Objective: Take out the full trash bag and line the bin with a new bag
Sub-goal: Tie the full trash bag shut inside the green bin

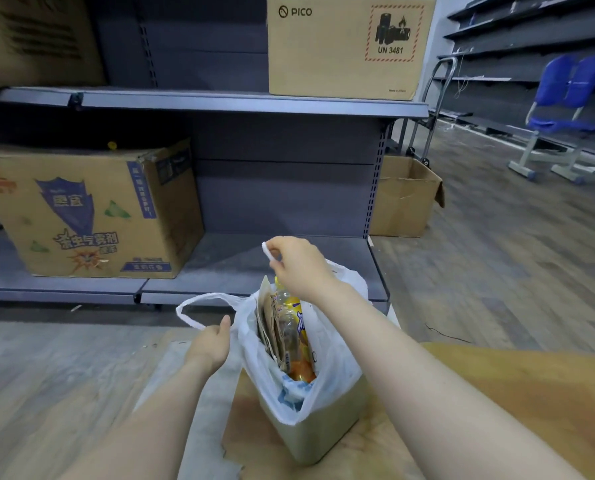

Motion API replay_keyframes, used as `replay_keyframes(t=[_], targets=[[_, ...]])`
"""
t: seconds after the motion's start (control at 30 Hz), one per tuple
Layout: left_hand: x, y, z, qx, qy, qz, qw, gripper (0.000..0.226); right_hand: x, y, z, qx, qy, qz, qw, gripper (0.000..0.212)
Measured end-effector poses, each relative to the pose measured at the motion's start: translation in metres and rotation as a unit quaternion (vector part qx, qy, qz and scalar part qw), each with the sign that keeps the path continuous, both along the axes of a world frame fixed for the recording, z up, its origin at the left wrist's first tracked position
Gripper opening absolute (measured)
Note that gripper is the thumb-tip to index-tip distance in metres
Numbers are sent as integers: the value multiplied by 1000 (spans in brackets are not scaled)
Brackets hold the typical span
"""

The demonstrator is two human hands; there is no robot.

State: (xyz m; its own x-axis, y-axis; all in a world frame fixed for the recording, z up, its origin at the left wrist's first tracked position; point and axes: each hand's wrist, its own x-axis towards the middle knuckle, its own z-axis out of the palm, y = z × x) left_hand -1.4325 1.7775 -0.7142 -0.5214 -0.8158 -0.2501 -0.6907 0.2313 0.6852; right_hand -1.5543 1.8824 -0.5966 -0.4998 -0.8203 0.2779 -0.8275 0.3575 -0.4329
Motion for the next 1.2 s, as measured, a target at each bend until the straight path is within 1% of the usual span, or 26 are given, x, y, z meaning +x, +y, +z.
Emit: replay_keyframes(t=[0.07,0.1,0.17,0.2,0.27,0.33,0.37,0.43,0.5,0.53,0.6,0.63,0.67,0.73,0.77,0.83,0.9,1.0,1.1,1.2], targets=[[2,4,4,-29,-6,-10,999,46,5,-6,-6,48,16,22,998,17],[3,5,5,-42,-6,-17,999,47,8,-9,-10,72,18,30,997,16],[5,5,4,-79,7,-31,996,50,11,-15,-16,108,25,35,993,8],[7,5,5,-107,15,-37,993,49,13,-18,-18,116,30,31,992,11],[9,7,10,-155,31,-47,986,48,18,-24,-19,113,38,10,993,33],[11,10,18,-201,43,-56,977,45,24,-30,-21,91,23,-20,995,55],[11,12,23,-221,42,-61,972,44,27,-33,-21,88,10,-36,995,62],[10,17,33,-256,38,-74,963,42,34,-40,-21,93,1,-63,994,69],[8,21,43,-284,33,-93,954,36,39,-47,-19,89,2,-80,993,70],[7,22,48,-297,30,-105,949,33,41,-50,-18,82,3,-86,993,67],[6,25,54,-323,22,-137,936,32,43,-55,-17,58,-4,-101,993,46],[5,27,57,-334,19,-154,930,37,43,-56,-17,44,-9,-112,993,35],[5,28,58,-344,23,-171,923,46,43,-57,-15,32,-7,-124,992,29],[5,29,57,-347,34,-199,916,73,40,-56,-13,16,2,-139,990,21],[6,29,54,-347,32,-209,914,82,38,-55,-12,9,3,-143,990,21],[6,27,46,-353,11,-224,908,85,31,-50,-7,-7,-14,-146,989,26],[10,26,41,-373,-26,-240,896,80,23,-45,-2,-26,-41,-145,988,29],[15,24,39,-385,-45,-259,885,67,11,-37,9,-45,-77,-145,985,47],[14,22,36,-380,-47,-242,891,74,3,-26,19,-63,-122,-145,980,58],[8,26,37,-331,-43,-215,918,81,-3,-16,23,-95,-148,-152,973,60]])
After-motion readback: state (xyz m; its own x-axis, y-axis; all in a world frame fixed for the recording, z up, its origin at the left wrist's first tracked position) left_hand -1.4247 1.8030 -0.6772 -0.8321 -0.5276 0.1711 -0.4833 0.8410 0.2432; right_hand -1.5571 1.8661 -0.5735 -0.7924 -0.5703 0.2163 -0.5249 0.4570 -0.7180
